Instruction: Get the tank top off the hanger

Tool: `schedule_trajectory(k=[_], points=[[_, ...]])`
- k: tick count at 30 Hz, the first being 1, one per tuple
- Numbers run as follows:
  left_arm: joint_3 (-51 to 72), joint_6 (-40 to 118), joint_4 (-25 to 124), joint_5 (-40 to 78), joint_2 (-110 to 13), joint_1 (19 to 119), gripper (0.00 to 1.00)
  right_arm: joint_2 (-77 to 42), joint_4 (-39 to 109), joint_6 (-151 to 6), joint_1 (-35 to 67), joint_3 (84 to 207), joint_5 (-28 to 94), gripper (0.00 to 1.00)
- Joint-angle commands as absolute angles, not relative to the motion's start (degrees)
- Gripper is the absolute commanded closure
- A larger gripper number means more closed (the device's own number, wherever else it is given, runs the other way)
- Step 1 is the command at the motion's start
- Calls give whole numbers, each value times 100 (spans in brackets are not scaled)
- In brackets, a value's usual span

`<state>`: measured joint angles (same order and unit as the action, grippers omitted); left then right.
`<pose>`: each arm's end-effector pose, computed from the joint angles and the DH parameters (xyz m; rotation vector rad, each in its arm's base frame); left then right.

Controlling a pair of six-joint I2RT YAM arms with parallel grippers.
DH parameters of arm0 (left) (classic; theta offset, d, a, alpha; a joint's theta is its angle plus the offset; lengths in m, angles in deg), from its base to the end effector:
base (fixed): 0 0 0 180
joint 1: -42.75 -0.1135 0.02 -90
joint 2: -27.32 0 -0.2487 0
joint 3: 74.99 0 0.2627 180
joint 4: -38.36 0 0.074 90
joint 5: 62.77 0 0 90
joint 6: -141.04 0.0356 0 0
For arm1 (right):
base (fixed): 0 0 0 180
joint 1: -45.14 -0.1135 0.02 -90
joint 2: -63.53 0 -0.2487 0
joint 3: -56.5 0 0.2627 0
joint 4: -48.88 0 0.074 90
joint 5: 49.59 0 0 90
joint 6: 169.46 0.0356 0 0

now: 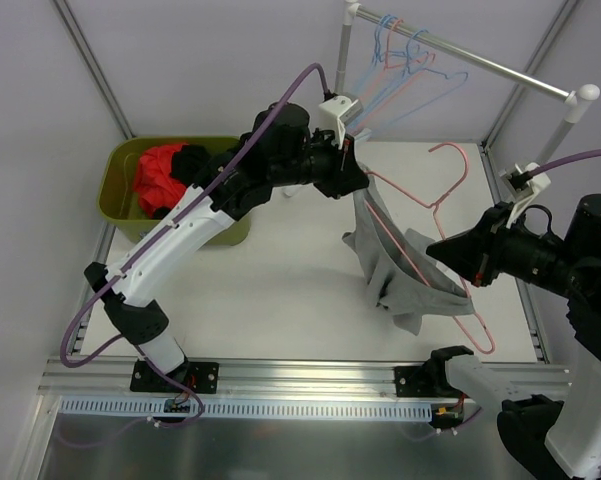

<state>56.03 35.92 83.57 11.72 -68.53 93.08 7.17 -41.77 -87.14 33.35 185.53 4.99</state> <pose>0.2268 -0.2884 0.4933 0.7620 1.7019 -1.0521 0.0530 0.0321 0.5395 -0.7254 1.7255 0.6294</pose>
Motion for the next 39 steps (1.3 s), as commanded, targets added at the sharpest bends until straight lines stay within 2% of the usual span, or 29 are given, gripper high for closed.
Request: schedule_trajectory(k=[1, 3, 6, 8, 9, 10, 13, 15, 16, 20, 24, 26, 27, 30, 35, 39], points=[[5397, 3820, 8153, 1948, -6374, 9320, 99, 649, -4104, -8877, 3284, 18625, 349, 100], [5256, 3873, 8153, 2176, -6163, 9312, 80, 614, -4122, -8895, 3275, 18590, 384, 100], [5028, 3978, 8144, 2178, -5978, 9312, 79, 526, -4105, -8869, 3257, 18615, 209, 100], [4966, 3979, 8153, 2072, -5969, 9311, 94, 482, -4087, -8834, 3257, 18730, 156, 100], [4957, 3952, 8153, 2037, -5978, 9303, 99, 464, -4078, -8816, 3257, 18756, 130, 100], [4948, 3909, 8153, 2028, -5987, 9311, 100, 429, -4052, -8807, 3257, 18800, 103, 100], [4957, 3838, 8153, 1949, -6013, 9311, 99, 385, -4034, -8790, 3257, 18862, 59, 100], [4939, 3838, 8144, 1905, -5996, 9312, 85, 385, -4043, -8798, 3257, 18853, 94, 100], [4930, 3847, 8144, 1896, -5978, 9303, 83, 385, -4043, -8807, 3257, 18844, 103, 100], [4851, 3891, 8153, 1975, -5873, 9312, 89, 385, -4052, -8834, 3249, 18809, 190, 100], [4772, 3891, 8153, 1976, -5820, 9311, 87, 385, -4052, -8842, 3231, 18756, 191, 100], [4755, 3899, 8144, 1958, -5811, 9303, 100, 385, -4052, -8842, 3231, 18783, 165, 100], [4755, 3899, 8153, 1967, -5811, 9303, 100, 368, -4052, -8834, 3231, 18800, 165, 100], [4728, 3821, 8153, 2396, -5750, 9303, 100, 368, -4113, -8912, 3187, 18774, 200, 100], [4272, 3241, 8197, 4974, -5162, 9224, 100, 429, -4271, -9220, 2976, 18607, 200, 100], [3745, 2714, 8276, 5290, -4757, 8724, 100, 526, -4280, -9501, 2757, 18642, -19, 100]])
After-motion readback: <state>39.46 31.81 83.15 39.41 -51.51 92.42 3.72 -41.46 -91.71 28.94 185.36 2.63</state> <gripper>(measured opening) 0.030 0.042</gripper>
